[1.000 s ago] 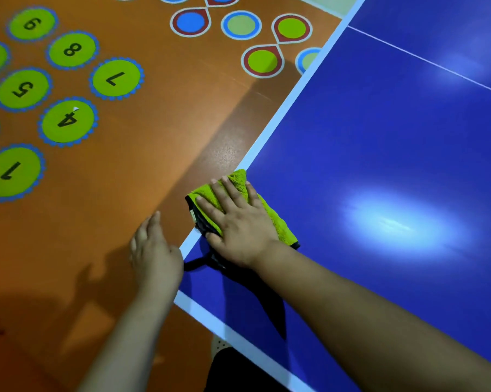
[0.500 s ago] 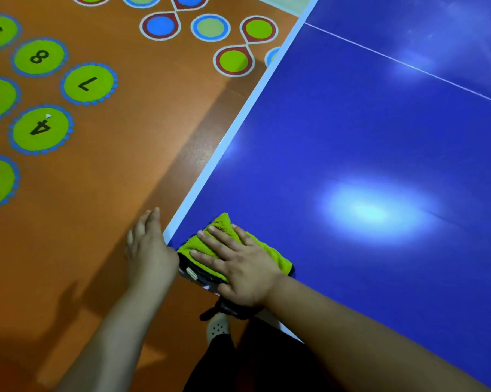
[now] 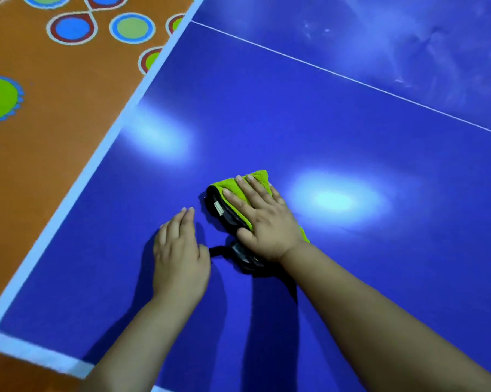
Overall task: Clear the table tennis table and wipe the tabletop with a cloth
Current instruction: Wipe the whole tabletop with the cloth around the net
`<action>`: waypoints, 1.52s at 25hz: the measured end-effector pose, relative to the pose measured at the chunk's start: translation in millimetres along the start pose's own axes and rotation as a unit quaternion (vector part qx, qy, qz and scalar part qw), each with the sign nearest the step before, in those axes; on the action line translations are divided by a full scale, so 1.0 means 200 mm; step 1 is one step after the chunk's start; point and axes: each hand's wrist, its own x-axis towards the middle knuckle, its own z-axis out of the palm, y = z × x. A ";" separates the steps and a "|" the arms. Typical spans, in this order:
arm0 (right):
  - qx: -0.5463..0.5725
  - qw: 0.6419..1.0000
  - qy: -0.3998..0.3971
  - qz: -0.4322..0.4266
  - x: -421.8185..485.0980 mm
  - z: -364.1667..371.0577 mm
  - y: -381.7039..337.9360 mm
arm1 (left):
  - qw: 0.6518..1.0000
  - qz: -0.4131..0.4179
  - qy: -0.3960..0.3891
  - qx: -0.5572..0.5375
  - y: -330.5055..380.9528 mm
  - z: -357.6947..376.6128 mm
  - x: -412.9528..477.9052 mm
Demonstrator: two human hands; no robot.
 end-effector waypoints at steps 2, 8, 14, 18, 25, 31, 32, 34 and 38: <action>-0.003 0.999 0.011 0.033 -0.01 -0.06 0.31 | 0.999 0.039 -0.009 -0.002 0.26 0.16 0.07; -0.019 0.987 0.035 0.154 -0.10 -0.28 1.23 | 0.989 0.142 -0.042 -0.020 0.97 0.55 0.25; -0.002 0.961 0.055 0.271 -0.30 -0.47 2.04 | 0.978 0.195 -0.072 -0.003 1.49 0.87 0.29; 0.024 0.928 0.050 0.370 -0.44 -0.56 2.28 | 0.973 0.213 -0.084 0.004 1.61 0.92 0.24; -0.004 0.929 0.023 0.369 -0.64 -0.43 1.81 | 0.982 0.168 -0.082 -0.012 1.38 0.75 0.06; -0.044 0.962 -0.026 0.269 -0.91 -0.27 1.09 | 0.988 0.140 -0.066 -0.020 0.98 0.56 -0.31; -0.044 0.964 -0.037 0.259 -0.94 -0.25 0.98 | 0.989 0.132 -0.063 -0.018 0.91 0.53 -0.36; -0.043 0.969 -0.056 0.237 -1.01 -0.20 0.73 | 0.992 0.116 -0.056 -0.011 0.76 0.44 -0.51; -0.043 0.980 -0.071 0.182 -1.16 -0.09 0.28 | 0.995 0.085 -0.058 -0.003 0.47 0.29 -0.84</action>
